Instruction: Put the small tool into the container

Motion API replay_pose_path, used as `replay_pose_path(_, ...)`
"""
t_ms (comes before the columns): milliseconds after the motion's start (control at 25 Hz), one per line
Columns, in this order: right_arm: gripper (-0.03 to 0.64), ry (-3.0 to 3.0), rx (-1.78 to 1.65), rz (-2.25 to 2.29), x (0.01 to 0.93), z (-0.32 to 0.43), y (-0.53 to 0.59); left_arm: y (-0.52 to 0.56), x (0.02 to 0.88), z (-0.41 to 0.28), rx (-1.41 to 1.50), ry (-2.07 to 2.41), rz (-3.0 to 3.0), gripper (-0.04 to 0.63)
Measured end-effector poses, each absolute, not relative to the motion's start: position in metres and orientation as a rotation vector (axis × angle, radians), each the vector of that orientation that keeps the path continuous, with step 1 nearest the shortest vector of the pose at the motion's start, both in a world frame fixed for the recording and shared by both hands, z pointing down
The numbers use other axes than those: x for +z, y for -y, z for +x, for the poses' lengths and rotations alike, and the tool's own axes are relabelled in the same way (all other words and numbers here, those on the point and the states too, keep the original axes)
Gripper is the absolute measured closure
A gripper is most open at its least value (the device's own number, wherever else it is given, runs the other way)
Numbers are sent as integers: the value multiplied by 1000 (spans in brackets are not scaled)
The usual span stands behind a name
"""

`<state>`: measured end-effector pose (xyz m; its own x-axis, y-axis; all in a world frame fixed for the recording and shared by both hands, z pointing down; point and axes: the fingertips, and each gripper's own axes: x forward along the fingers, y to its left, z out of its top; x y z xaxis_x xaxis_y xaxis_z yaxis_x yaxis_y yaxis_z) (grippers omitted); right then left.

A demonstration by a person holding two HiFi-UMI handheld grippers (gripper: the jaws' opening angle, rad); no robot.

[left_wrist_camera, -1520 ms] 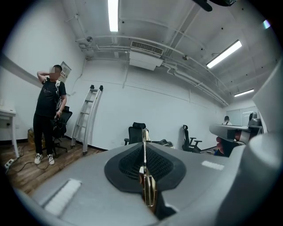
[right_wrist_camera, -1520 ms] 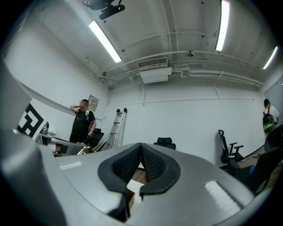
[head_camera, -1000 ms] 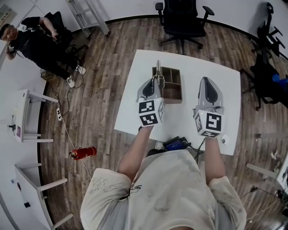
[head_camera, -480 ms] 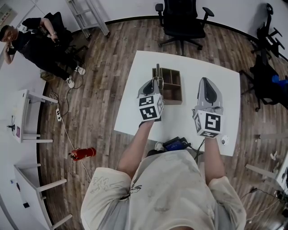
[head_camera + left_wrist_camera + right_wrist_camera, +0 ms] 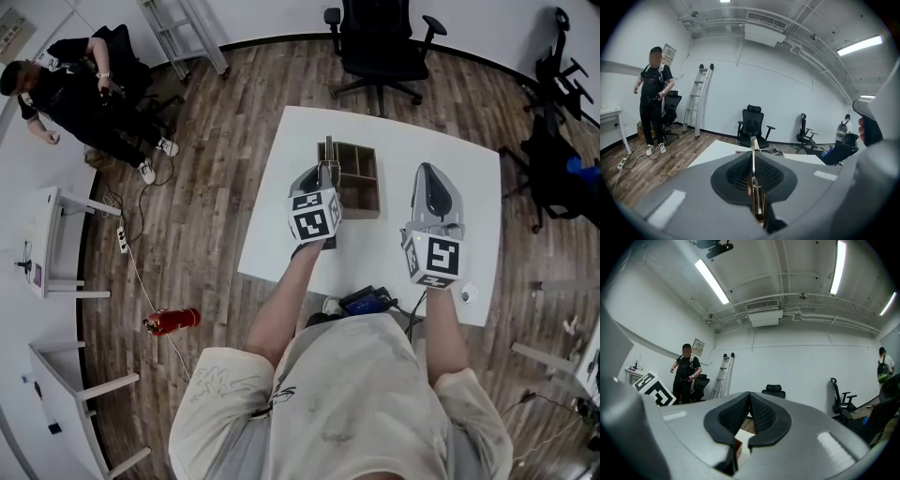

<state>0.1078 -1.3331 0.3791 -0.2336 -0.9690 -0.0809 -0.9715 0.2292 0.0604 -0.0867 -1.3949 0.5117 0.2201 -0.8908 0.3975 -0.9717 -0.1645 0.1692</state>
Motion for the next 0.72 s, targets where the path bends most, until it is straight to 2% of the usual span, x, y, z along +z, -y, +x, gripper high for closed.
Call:
replay_pose_path(200,612,-2441,155,-1931,385,130,1323,1389,524,-71,299,1712,2087,572)
replay_pose_path(440,612,-2447,155,-1936,382,103,1329,1396,531,-99,332,1706,2062,572)
replay_pose_path(720,612,-2453,158,-1935,381,115,1329,1402,541,-89,365,1689,2019,572)
